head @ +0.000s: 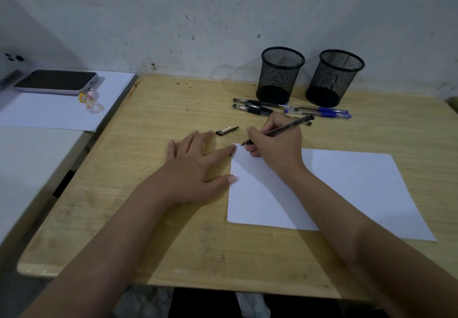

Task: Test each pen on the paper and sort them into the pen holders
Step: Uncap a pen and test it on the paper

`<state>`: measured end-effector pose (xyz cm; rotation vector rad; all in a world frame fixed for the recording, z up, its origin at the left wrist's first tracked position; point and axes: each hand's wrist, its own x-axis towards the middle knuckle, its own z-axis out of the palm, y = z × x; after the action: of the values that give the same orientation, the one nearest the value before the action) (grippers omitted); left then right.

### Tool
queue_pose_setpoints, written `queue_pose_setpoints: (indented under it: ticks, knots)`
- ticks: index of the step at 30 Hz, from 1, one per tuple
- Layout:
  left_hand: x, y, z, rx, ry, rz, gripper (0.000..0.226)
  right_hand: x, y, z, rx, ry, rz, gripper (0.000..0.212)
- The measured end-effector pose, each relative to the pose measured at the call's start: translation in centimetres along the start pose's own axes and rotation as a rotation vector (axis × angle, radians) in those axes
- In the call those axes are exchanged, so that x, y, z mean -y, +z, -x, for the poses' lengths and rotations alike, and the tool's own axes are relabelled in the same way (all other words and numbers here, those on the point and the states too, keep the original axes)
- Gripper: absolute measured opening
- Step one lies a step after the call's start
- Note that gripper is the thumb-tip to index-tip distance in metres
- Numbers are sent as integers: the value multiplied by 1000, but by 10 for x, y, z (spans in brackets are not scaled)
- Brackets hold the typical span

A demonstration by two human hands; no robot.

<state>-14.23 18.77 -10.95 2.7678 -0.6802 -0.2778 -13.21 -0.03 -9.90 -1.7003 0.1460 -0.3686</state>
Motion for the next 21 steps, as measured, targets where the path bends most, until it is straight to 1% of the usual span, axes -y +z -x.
queue_pose_setpoints:
  ticks: [3, 6, 9, 13, 18, 21]
  knots:
    - [0, 0, -1, 60, -37, -20, 72, 0, 0, -1, 15, 5, -23, 30]
    - [0, -1, -1, 78, -46, -43, 71, 0, 2, -3, 36, -1, -25, 32]
    - [-1, -3, -1, 84, -49, -44, 69, -1, 2, -5, 44, -11, -27, 32]
    - [-2, -4, -1, 76, -44, -40, 72, -4, 2, -6, 49, -21, -33, 26]
    - [-2, -6, -1, 79, -50, -17, 72, -7, 4, -6, 41, -19, -28, 24]
    - [-3, -6, -1, 64, -51, -7, 72, -7, 5, -8, 64, -9, -24, 24]
